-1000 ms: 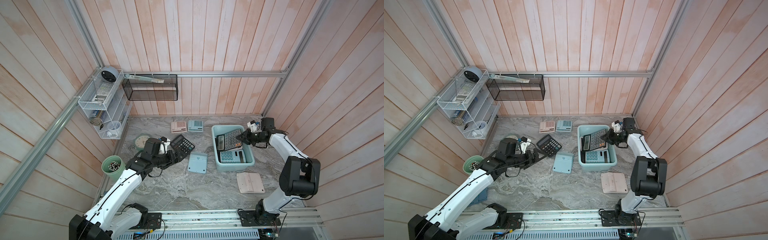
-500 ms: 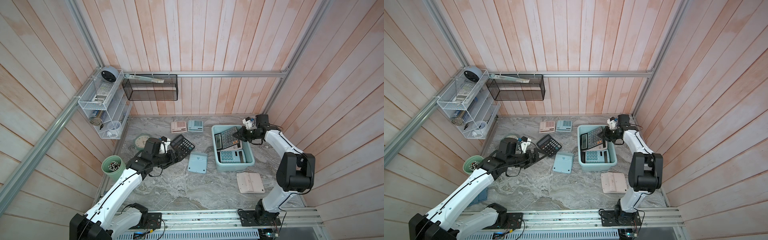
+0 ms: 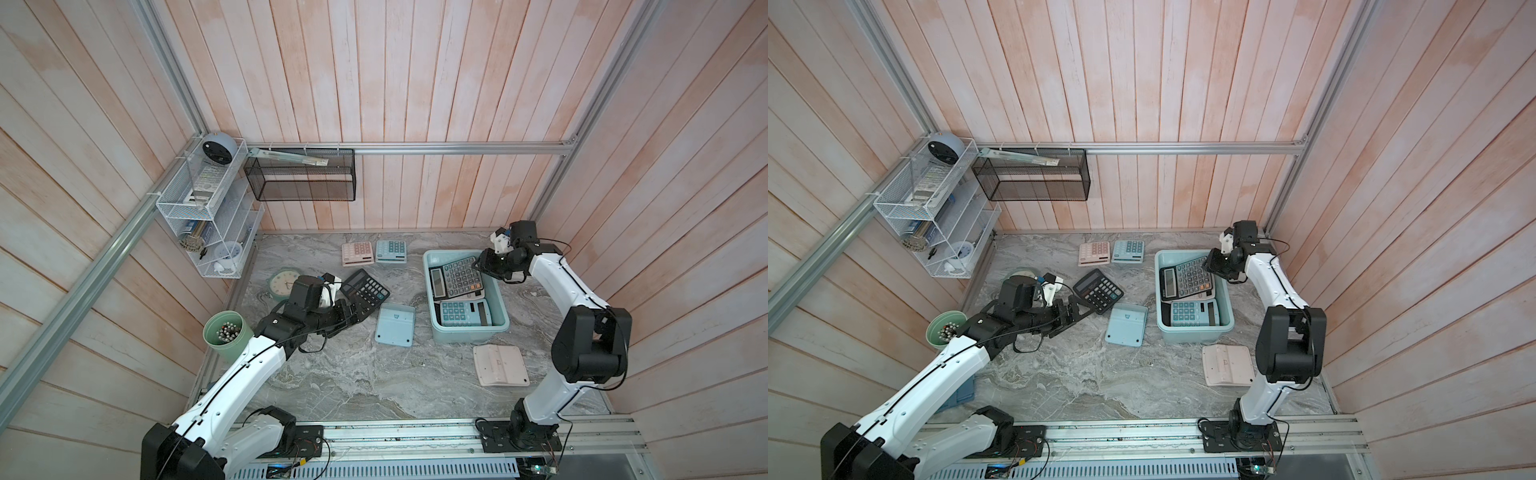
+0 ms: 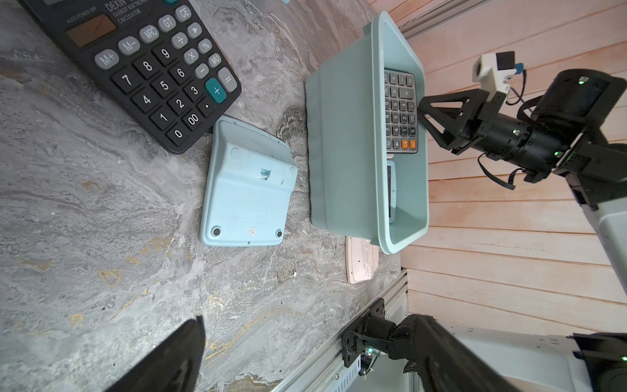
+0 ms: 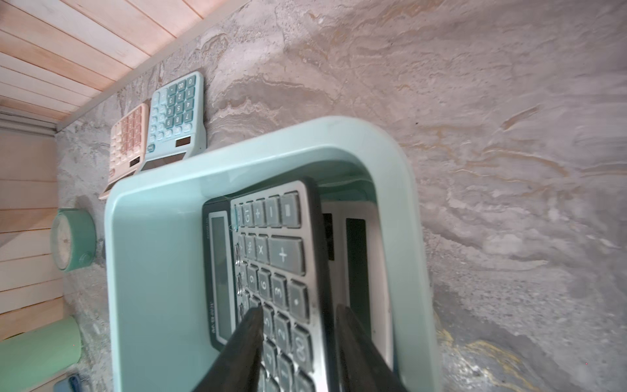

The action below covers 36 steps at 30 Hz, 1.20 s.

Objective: Put the calculator in the storage box
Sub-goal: Place the calculator in the storage box.

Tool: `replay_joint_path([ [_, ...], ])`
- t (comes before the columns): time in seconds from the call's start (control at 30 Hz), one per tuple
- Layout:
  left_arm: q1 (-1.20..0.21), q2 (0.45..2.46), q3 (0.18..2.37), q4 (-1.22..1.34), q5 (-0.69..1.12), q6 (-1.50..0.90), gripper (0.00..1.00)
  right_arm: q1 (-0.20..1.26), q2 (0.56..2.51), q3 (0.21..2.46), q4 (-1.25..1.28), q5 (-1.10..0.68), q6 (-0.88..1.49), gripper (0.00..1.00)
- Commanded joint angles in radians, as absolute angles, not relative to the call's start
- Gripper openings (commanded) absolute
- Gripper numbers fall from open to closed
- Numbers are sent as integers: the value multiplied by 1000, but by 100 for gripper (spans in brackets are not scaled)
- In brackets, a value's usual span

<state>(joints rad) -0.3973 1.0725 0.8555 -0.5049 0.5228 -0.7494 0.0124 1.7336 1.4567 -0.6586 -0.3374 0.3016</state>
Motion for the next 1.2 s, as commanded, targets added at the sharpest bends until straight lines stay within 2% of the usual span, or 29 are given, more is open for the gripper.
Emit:
replay_joint_path([
  [0.0, -394, 1075, 830, -464, 522, -768, 100, 34, 1685, 1482, -718, -197, 273, 46],
  [0.3, -394, 1072, 786, -419, 472, -802, 100, 98, 1600, 1333, -634, -240, 285, 47],
  [0.53, -394, 1070, 766, -432, 405, -807, 100, 134, 1642, 1251, -560, -240, 304, 47],
  [0.9, -394, 1092, 727, -421, 339, -806, 100, 188, 1745, 1267, -507, -279, 321, 47],
  [1.17, -394, 1170, 711, -359, 357, -802, 100, 192, 1637, 1264, -528, -300, 333, 47],
])
